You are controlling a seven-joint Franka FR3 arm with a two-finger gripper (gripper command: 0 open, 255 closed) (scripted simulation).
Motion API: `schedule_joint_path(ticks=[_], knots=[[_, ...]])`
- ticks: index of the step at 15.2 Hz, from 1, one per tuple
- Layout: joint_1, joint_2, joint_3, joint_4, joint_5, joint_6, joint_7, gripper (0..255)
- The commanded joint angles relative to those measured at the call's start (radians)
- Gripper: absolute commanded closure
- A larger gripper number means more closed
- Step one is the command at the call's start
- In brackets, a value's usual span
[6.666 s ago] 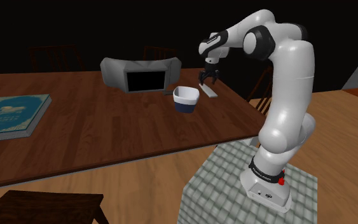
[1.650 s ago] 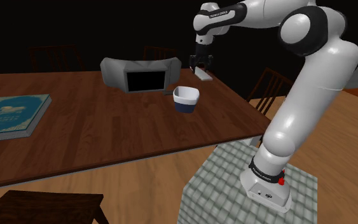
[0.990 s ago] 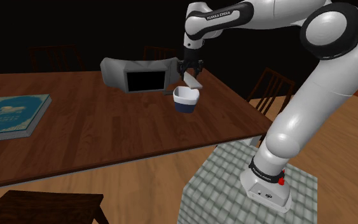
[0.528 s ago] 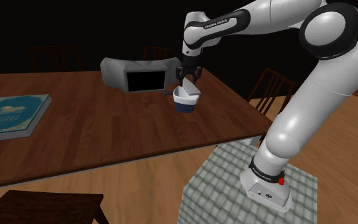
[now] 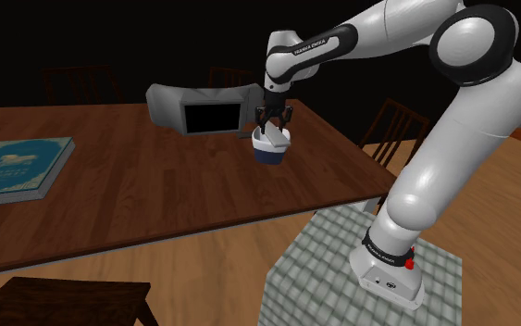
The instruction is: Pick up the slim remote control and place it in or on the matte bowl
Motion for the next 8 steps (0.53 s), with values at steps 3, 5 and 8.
schedule_joint_path(ticks=[3,5,8], knots=[[0.000,0.000,0.000,-0.003,0.000,0.003,0.000,255],[0.000,0.000,0.000,-0.003,0.000,0.003,0.000,255],[0.000,0.000,0.000,-0.002,0.000,0.003,0.000,0]])
